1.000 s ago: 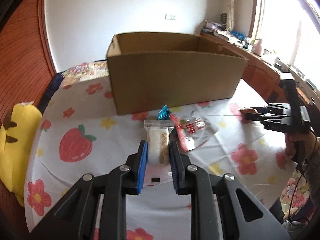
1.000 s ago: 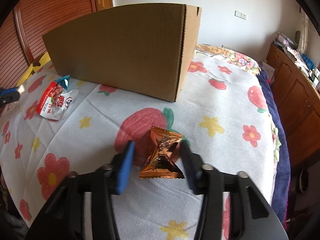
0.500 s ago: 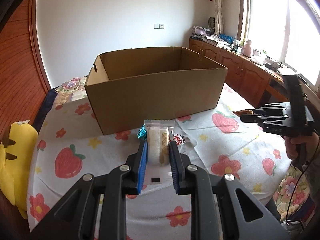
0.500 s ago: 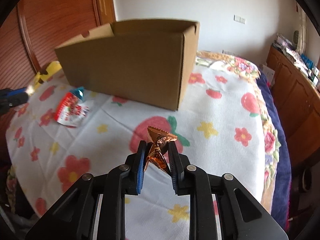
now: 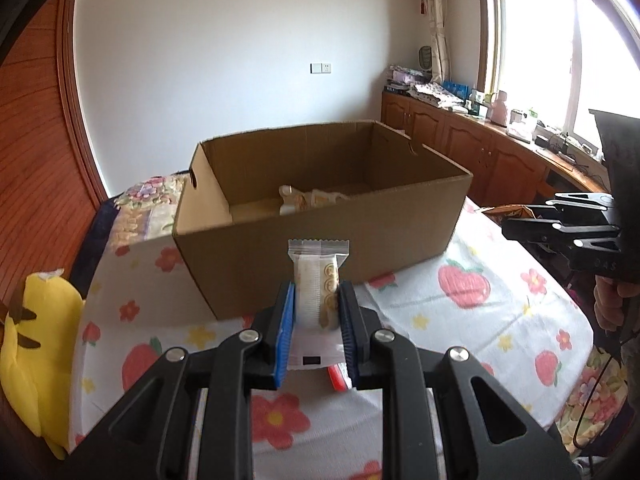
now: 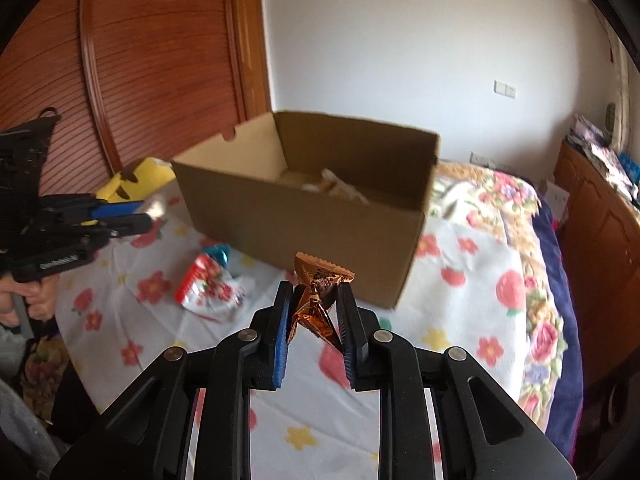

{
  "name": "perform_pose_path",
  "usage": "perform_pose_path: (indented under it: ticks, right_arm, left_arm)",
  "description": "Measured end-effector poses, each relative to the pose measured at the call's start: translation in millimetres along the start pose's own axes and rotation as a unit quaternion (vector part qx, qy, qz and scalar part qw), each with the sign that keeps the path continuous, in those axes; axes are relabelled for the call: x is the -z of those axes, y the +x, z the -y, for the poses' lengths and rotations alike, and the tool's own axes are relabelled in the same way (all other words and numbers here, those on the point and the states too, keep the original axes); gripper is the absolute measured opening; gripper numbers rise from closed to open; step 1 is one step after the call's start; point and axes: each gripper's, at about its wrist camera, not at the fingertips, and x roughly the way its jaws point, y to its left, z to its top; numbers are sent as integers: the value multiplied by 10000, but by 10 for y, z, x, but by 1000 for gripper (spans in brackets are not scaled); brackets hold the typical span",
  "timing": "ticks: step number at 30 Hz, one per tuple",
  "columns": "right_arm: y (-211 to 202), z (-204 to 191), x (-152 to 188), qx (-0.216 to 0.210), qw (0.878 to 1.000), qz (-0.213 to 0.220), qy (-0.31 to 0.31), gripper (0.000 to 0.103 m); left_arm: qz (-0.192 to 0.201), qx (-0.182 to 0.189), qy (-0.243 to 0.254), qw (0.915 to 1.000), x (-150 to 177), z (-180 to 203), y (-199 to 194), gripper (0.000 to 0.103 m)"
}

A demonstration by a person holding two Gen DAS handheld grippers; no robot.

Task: Organize snacks
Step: 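Carry the cake bar and copper candy up over the cardboard box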

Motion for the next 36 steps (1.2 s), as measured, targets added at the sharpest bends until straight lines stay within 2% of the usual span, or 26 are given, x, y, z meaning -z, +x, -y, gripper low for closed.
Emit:
perform_pose_path:
  ticks: [7, 15, 27, 36]
  right_arm:
    - [123, -67, -315, -90, 9995, 253, -188, 20]
    - [402, -9, -664, -145, 9987, 432, -241, 20]
    - [857, 106, -949, -150, 9989, 384, -233, 20]
    - [1136, 161, -1019, -95, 9995, 267, -168, 20]
  left_arm:
    - [295, 2, 12, 9996, -331, -128, 106, 20]
    - [463, -18, 31, 9989, -582, -292, 338, 20]
    - [454, 29, -64, 9989, -811, -459, 727, 20]
    - [281, -19, -119, 9995, -781, -483, 986, 20]
